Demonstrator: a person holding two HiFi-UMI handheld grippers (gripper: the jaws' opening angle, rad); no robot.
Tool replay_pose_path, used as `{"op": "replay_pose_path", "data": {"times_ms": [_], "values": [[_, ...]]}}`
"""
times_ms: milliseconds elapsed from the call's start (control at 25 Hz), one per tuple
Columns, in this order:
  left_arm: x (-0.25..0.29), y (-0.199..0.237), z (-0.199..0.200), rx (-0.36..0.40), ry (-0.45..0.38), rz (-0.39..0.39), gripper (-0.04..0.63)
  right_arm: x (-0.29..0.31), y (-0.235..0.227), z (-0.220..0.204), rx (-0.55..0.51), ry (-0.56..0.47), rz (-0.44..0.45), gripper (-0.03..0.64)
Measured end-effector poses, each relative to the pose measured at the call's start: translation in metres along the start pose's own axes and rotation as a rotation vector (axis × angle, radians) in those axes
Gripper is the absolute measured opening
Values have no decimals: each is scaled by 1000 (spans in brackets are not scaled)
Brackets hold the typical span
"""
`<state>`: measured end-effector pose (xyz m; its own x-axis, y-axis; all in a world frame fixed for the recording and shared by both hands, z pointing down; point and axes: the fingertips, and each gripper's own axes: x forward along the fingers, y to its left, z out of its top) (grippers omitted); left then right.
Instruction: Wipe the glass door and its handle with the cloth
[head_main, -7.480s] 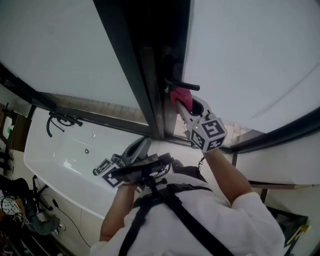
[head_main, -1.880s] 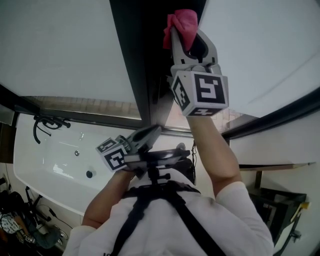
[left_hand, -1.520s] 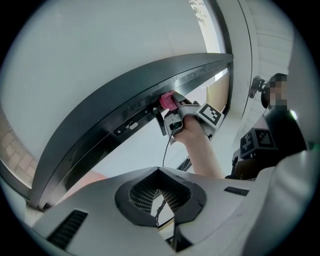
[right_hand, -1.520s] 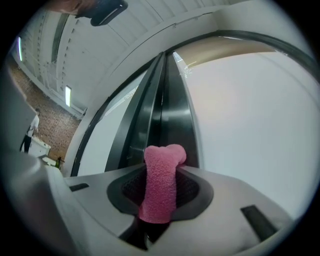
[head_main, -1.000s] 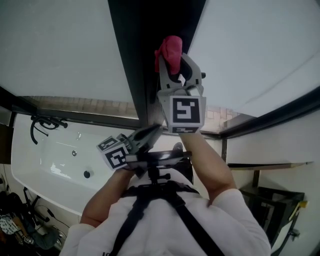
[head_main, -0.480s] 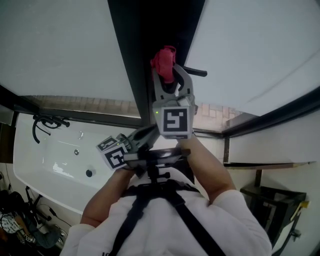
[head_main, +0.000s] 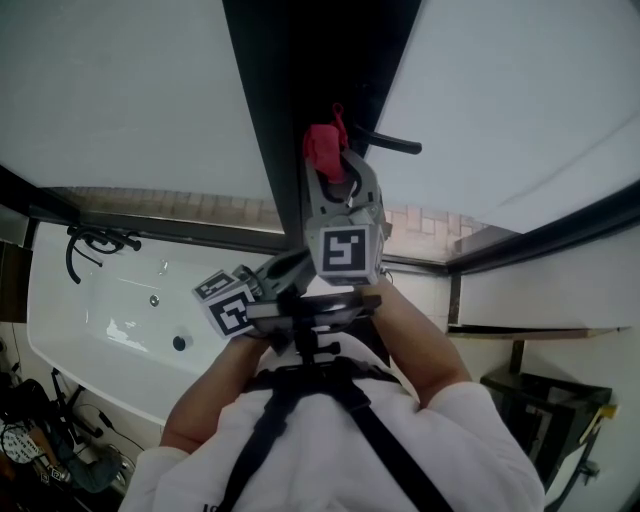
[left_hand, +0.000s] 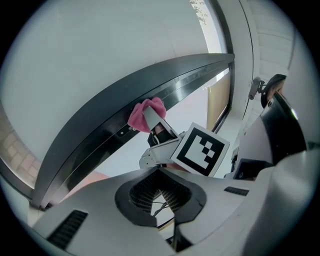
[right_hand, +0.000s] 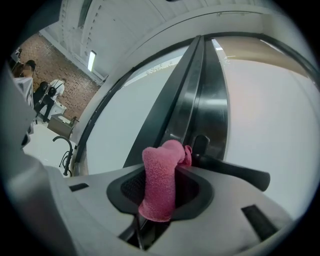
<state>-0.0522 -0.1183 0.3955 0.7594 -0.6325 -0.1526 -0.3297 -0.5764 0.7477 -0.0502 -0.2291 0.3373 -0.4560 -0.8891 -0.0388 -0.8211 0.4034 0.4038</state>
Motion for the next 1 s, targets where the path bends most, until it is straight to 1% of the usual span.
{"op": "replay_pose_path", "data": {"times_ms": [160,360,640,840,1000], "values": [[0,3,-4,-3,14,15,-8,-1,6,-13,5,20,13,110],[-1,6,-8,-9,36,24,-8,-1,8,-22,39,30,28,110],[-10,12,1,-11,-4,53,-8,-5,12,-37,64,54,58,110],[-21,19,4,-19,-25,90,-8,-4,17,-58,30,76,80,110],[-27,24,8,-11,-48,111,-8,-6,27,-90,2,150,117,110]]}}
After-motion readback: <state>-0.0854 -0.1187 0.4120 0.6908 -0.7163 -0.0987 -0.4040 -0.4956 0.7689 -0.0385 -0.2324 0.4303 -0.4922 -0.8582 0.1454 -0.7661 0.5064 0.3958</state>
